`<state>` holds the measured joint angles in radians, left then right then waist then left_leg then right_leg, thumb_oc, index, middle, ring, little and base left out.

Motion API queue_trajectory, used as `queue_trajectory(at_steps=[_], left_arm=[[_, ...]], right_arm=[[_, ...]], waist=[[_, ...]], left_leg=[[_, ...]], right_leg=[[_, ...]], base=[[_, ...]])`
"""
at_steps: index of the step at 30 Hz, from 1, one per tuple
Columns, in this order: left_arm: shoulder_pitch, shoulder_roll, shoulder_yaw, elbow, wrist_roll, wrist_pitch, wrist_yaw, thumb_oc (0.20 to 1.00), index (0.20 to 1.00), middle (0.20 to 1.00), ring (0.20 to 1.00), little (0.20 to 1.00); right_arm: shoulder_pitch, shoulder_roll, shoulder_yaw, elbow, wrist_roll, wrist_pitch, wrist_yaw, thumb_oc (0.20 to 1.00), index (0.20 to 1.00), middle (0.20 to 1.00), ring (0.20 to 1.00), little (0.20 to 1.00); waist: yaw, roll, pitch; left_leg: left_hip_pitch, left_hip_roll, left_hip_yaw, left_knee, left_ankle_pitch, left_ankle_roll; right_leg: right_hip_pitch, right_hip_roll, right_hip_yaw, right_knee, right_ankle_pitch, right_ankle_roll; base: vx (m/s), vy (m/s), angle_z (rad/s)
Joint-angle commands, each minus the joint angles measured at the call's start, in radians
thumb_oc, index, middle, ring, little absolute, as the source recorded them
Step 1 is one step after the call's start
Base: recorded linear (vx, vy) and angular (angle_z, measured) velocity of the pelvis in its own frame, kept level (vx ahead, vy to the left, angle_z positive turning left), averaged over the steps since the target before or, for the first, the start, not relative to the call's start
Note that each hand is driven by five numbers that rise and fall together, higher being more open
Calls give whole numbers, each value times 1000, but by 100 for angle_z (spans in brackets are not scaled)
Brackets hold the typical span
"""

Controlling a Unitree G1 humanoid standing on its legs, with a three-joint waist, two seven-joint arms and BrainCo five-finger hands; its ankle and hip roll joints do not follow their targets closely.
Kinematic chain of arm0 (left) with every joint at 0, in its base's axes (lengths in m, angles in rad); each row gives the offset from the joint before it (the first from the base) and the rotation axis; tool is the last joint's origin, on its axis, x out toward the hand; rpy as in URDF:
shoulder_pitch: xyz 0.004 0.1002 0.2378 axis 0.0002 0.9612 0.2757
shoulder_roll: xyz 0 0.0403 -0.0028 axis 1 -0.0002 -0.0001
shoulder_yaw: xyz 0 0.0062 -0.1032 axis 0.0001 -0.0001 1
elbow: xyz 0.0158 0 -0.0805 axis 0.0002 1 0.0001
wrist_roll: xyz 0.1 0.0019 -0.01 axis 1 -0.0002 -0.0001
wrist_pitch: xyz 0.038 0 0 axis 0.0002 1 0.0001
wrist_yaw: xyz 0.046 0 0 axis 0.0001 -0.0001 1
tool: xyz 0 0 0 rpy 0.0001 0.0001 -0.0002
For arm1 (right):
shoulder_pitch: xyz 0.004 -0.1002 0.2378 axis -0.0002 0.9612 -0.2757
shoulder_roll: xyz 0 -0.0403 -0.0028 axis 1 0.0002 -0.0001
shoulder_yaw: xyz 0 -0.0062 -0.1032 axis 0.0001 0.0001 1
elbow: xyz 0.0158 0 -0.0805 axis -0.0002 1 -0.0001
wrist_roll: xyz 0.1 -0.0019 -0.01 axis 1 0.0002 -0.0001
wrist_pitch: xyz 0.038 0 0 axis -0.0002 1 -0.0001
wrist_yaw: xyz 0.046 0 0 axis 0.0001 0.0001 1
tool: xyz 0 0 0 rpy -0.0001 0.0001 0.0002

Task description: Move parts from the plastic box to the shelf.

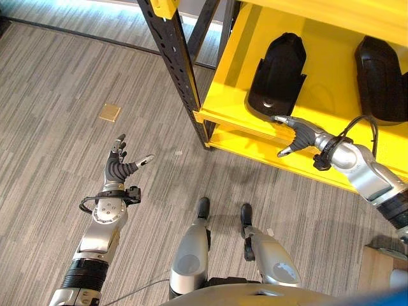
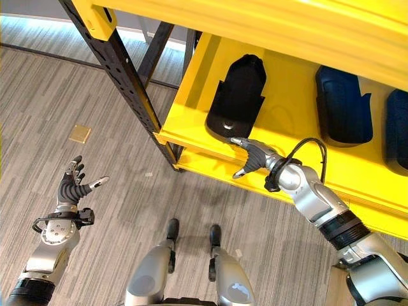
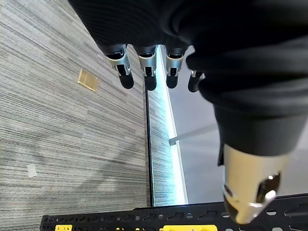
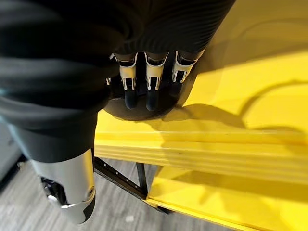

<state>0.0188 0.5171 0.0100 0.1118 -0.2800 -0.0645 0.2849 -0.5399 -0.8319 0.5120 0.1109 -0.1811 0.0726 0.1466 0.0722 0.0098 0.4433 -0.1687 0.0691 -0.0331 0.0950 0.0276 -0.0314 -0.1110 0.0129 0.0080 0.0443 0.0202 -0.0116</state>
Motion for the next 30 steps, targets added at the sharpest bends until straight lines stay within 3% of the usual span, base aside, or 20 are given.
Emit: queue_trajectory(at_steps=[1,10,18,30], left_arm=[[61,42,11,11,53,-35,18,1000,1000,1000,1000,1000],[69,25,-8,49,43,-71,18,1000,1000,1000,1000,1000],[99,17,-23,51,26,-99,15,1000,1000,1000,1000,1000],[124,12,-27,46,20,-107,9,1000,1000,1000,1000,1000]], right_arm=[[13,15,-36,6,-9,4,-96,1000,1000,1000,1000,1000],[-39,126,-31,111,-61,59,-193,1000,1000,1000,1000,1000],[-36,134,-80,149,-106,111,-312,1000,1000,1000,1000,1000],[-22,145,-124,156,-92,111,-374,1000,1000,1000,1000,1000]], waist=[[-2,-5,-88],[-13,38,-60],[-23,55,-56],[-31,67,-64]], left_leg=[[-112,121,-24,-7,61,-57],[-109,113,-14,-11,62,-55],[-98,113,-2,-12,52,-54],[-80,116,4,-18,48,-56]], right_leg=[[85,-153,-5,113,-172,121],[48,-155,5,140,-175,107],[32,-159,3,149,-170,103],[25,-159,2,158,-166,100]], base=[[0,0,0],[6,41,-6],[-2,16,-1],[4,11,-4]])
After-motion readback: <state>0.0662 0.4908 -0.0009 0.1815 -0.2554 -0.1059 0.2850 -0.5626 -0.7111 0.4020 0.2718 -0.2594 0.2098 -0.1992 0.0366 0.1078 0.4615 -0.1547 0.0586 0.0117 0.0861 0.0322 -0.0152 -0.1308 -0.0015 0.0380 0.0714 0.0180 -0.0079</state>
